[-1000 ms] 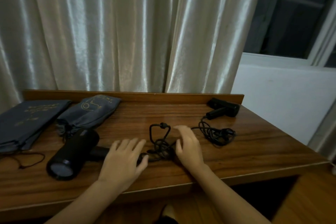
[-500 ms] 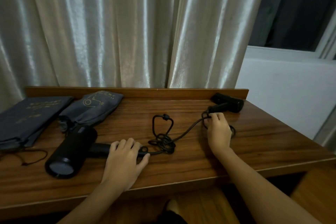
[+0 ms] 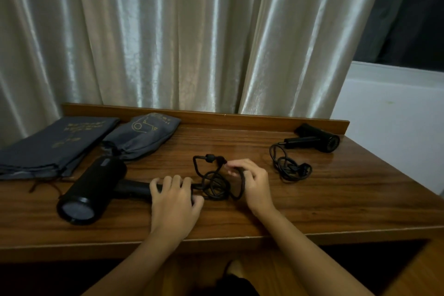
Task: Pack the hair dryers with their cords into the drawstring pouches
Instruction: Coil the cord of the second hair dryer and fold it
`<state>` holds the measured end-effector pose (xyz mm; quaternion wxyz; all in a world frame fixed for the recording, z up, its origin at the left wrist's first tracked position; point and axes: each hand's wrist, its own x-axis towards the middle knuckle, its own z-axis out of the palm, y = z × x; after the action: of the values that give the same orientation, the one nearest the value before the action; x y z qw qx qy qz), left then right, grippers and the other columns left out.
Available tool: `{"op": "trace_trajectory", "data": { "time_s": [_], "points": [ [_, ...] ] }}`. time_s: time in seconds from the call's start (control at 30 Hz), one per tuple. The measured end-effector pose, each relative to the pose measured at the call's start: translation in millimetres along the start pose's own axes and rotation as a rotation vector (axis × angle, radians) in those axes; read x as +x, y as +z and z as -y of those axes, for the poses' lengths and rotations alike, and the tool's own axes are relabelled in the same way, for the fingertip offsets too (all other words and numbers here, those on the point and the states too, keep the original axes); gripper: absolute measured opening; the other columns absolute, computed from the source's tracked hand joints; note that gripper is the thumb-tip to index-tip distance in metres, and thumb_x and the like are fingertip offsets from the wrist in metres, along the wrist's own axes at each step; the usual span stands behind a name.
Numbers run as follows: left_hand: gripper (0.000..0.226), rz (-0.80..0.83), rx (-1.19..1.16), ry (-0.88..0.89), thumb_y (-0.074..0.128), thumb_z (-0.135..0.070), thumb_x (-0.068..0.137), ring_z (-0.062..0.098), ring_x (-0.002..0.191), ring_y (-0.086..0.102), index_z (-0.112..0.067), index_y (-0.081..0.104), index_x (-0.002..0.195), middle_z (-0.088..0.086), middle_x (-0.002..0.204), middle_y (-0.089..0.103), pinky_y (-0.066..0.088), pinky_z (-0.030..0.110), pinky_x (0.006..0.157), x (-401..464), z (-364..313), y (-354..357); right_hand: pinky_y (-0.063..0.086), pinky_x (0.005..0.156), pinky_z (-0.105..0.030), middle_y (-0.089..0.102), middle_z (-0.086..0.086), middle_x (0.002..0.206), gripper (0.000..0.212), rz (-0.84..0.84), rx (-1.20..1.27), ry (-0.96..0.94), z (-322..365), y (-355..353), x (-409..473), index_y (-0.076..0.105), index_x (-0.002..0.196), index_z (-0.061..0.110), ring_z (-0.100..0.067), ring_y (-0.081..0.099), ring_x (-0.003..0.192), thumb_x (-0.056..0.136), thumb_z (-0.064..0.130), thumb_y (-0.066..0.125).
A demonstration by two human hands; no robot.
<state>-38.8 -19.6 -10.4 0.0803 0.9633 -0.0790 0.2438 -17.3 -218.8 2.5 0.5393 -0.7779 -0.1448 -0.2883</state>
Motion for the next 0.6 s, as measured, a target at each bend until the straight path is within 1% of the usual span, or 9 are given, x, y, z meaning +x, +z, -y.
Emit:
{"op": "trace_trajectory", "data": {
  "time_s": [0.07, 0.1, 0.17, 0.2, 0.3, 0.37, 0.5, 0.57, 0.6],
  "points": [
    [0.047, -0.004, -0.013, -0.059, 0.033, -0.044, 0.084, 0.018, 0.101, 0.055, -0.023, 0.069, 0.106, -0.004, 0.100, 0.065, 0.028, 0.050, 0.105, 0.3, 1.6, -2.7, 0.057, 0.084, -0.031, 0.074, -0.015, 0.099, 0.033, -0.018, 0.345, 0.283, -1.3, 4.4, -1.4, 0.073, 0.098, -0.004, -0.028, 0.071, 0.098, 0.101, 0.011, 0.044],
    [0.050, -0.026, -0.037, -0.074, 0.031, -0.047, 0.084, 0.019, 0.101, 0.056, -0.024, 0.069, 0.108, -0.005, 0.101, 0.066, 0.029, 0.051, 0.104, 1.0, 2.4, -3.7, 0.058, 0.083, -0.030, 0.075, -0.016, 0.099, 0.033, -0.033, 0.417, 0.395, -2.5, 3.6, -1.8, 0.073, 0.099, -0.003, -0.029, 0.072, 0.096, 0.102, 0.018, 0.047],
    [0.055, -0.063, -0.054, -0.048, 0.031, -0.055, 0.084, 0.020, 0.098, 0.058, -0.026, 0.068, 0.111, -0.006, 0.101, 0.067, 0.033, 0.051, 0.095, 3.6, 5.3, -4.6, 0.058, 0.083, -0.030, 0.076, -0.013, 0.099, 0.022, -0.093, 0.398, 0.526, -6.6, -1.2, -1.8, 0.070, 0.110, 0.005, -0.024, 0.073, 0.094, 0.097, 0.018, 0.059],
    [0.057, -0.066, -0.036, -0.010, 0.031, -0.061, 0.085, 0.021, 0.096, 0.059, -0.027, 0.069, 0.112, -0.007, 0.100, 0.068, 0.034, 0.048, 0.089, 4.8, 7.5, -4.0, 0.057, 0.087, -0.031, 0.076, -0.010, 0.101, 0.025, -0.109, 0.358, 0.563, -8.9, -2.8, -1.1, 0.066, 0.119, 0.010, -0.020, 0.073, 0.096, 0.095, 0.012, 0.062],
    [0.069, -0.055, 0.047, 0.079, 0.027, -0.076, 0.084, 0.021, 0.088, 0.060, -0.026, 0.073, 0.097, -0.006, 0.094, 0.068, 0.033, 0.044, 0.080, 8.7, 15.4, -0.2, 0.052, 0.100, -0.038, 0.068, -0.011, 0.122, 0.056, -0.100, 0.275, 0.683, -12.7, -1.1, 3.8, 0.041, 0.146, 0.014, -0.017, 0.069, 0.106, 0.094, 0.003, 0.059],
    [0.072, -0.057, 0.065, 0.086, 0.028, -0.079, 0.082, 0.021, 0.085, 0.059, -0.024, 0.074, 0.087, -0.006, 0.091, 0.067, 0.032, 0.043, 0.079, 9.1, 19.2, 3.0, 0.053, 0.098, -0.034, 0.065, -0.011, 0.126, 0.058, -0.049, 0.293, 0.737, -13.5, -1.0, 5.9, 0.036, 0.148, 0.008, -0.015, 0.071, 0.102, 0.094, -0.003, 0.055],
    [0.061, -0.083, -0.043, 0.045, 0.032, -0.079, 0.082, 0.010, 0.087, 0.057, -0.034, 0.072, 0.090, -0.016, 0.090, 0.066, 0.028, 0.038, 0.082, 12.1, 25.3, 7.5, 0.057, 0.077, -0.024, 0.074, -0.011, 0.103, 0.046, -0.015, 0.596, 0.737, -12.6, -15.7, 7.7, 0.056, 0.131, 0.003, -0.017, 0.073, 0.093, 0.091, -0.016, 0.042],
    [0.053, -0.100, -0.092, 0.019, 0.039, -0.078, 0.082, 0.008, 0.089, 0.056, -0.036, 0.069, 0.092, -0.017, 0.091, 0.065, 0.026, 0.037, 0.084, 14.6, 27.9, 8.7, 0.052, 0.068, -0.024, 0.071, -0.006, 0.087, 0.051, -0.028, 0.618, 0.678, -12.8, -18.3, 5.8, 0.063, 0.124, 0.006, -0.015, 0.067, 0.074, 0.089, -0.016, 0.034],
    [0.049, -0.105, -0.112, 0.008, 0.043, -0.077, 0.080, 0.008, 0.089, 0.056, -0.036, 0.067, 0.092, -0.017, 0.090, 0.063, 0.026, 0.036, 0.085, 15.5, 27.1, 8.3, 0.046, 0.065, -0.025, 0.064, -0.004, 0.079, 0.050, -0.028, 0.582, 0.634, -12.4, -18.7, 4.5, 0.066, 0.121, 0.009, -0.014, 0.059, 0.066, 0.090, -0.013, 0.034]
  ]
}}
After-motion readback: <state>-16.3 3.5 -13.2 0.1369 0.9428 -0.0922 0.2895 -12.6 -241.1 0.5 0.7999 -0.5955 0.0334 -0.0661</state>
